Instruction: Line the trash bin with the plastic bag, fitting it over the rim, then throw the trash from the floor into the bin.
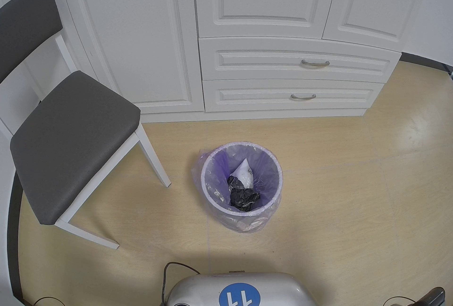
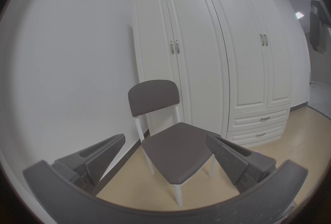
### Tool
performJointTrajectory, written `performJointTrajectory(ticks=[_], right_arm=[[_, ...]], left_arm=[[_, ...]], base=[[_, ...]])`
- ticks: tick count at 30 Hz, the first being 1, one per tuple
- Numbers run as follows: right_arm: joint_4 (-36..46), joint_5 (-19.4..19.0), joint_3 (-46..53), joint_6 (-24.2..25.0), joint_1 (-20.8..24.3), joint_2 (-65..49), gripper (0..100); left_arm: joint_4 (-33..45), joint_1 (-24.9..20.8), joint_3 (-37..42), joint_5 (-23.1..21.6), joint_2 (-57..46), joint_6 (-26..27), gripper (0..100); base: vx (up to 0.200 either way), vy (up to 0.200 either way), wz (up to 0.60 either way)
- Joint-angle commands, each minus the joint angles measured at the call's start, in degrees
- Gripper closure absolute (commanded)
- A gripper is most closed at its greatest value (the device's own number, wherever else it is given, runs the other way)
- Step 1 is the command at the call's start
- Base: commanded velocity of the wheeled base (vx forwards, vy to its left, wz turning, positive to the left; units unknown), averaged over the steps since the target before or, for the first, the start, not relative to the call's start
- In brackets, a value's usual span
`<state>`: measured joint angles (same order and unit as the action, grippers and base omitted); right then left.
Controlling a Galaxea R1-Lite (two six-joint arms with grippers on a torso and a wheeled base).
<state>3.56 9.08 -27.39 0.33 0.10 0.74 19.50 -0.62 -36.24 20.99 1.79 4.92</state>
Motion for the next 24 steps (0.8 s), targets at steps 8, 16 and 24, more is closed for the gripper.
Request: performJointTrajectory(ticks=[8,16,24], right_arm=[[-5.3,-7.8,-0.2,-0.6,-0.2,-0.7,0],[-9.9,-7.8,0.8,-0.7,-0.2,-0.7,0],[-20.3,-9.6,10.4,-3.1,-0.2,-0.7,0]], left_arm=[[-6.0,0.5,6.2,-13.9,-1.8,-0.2,0],[-33.3,0.5,22.4,-15.9,-1.8,0.2,0],[-40.2,0.5,36.2,-18.0,-1.7,-0.9,0]], base=[[0.0,0.0,0.0],[0.0,0.0,0.0],[0.0,0.0,0.0]])
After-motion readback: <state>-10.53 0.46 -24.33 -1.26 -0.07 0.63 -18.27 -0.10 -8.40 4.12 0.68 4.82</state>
